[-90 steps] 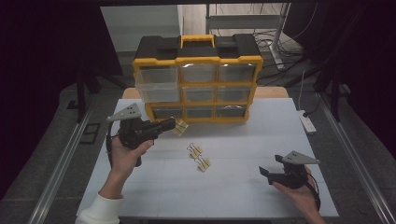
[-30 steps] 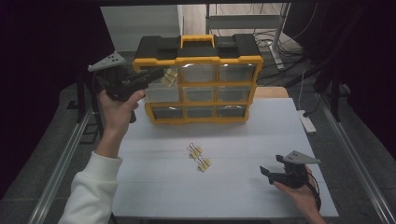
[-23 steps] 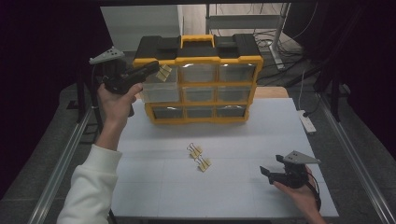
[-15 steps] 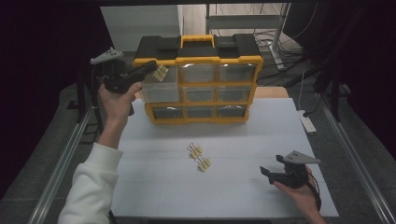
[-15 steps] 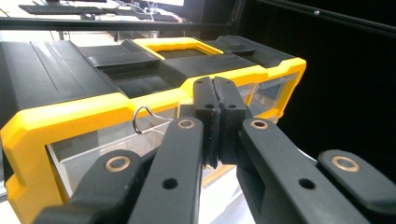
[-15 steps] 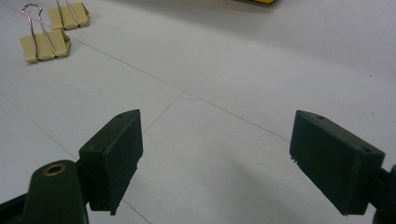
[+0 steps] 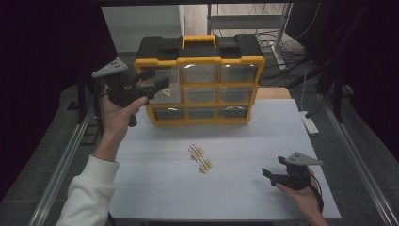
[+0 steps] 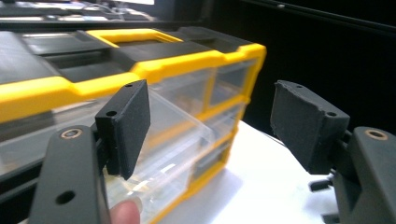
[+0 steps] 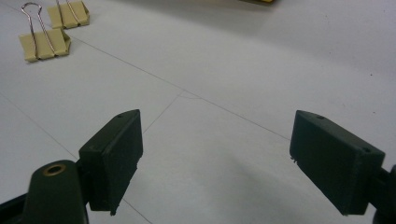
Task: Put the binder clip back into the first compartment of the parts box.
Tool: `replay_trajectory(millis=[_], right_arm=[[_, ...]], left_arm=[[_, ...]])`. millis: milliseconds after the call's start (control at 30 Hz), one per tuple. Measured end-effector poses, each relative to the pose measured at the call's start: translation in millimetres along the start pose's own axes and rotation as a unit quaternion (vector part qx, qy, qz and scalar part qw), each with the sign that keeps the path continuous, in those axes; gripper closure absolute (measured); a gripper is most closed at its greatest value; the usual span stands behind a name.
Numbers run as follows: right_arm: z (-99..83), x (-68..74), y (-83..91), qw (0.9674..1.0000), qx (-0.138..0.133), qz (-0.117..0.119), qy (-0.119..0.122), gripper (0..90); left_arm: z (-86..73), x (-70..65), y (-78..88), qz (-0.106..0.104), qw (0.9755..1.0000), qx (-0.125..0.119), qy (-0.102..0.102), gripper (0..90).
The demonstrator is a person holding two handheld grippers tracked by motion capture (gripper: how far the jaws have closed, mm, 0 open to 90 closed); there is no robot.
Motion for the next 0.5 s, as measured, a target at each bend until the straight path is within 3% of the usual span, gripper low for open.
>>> replay_trajectory(millis=[267, 500], right_arm=[[-0.1, 0.3, 0.1, 1.0, 0.002, 0.0, 0.0, 17.4], [-0.2, 0.2, -0.1, 1.0, 0.002, 0.0, -0.001, 17.4]], left_arm=[[-12.4, -20.4, 6.7, -0.033, 0.9991, 0.013, -0.021, 28.8], [-33.8, -30.8, 7.8, -0.039, 0.9984, 0.035, -0.02, 29.0]])
Point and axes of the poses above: each handheld gripper's, and its own axes: y roughly backward along the jaws, z roughly out of its top, x roughly to its left, the point moved 1 cm from there along -y, roughly forward along the jaws, and after that the axes turned 3 degrees about z, right-handed, at the moved point
